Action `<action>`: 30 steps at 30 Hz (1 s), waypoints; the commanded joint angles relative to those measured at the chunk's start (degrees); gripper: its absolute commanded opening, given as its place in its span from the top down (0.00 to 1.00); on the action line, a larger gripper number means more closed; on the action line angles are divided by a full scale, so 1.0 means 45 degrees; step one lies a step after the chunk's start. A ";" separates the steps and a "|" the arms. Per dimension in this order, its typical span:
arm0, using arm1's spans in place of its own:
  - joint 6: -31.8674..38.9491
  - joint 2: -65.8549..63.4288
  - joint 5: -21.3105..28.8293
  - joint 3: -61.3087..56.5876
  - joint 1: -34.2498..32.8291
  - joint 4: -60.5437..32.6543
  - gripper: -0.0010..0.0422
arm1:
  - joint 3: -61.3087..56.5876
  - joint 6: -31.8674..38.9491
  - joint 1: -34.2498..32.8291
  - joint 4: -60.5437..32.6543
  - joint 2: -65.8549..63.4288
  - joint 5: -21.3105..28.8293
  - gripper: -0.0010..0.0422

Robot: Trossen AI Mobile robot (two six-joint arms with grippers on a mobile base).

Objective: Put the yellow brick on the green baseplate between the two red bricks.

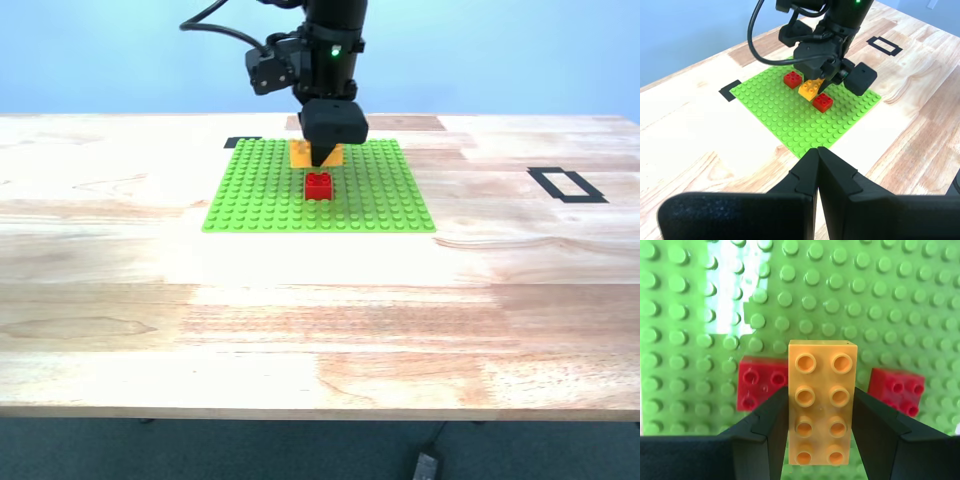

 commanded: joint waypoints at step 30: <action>0.0355 0.0005 0.0000 0.0005 0.0000 -0.0223 0.98 | 0.0015 0.0889 -0.0525 0.0792 0.0515 -0.0777 0.96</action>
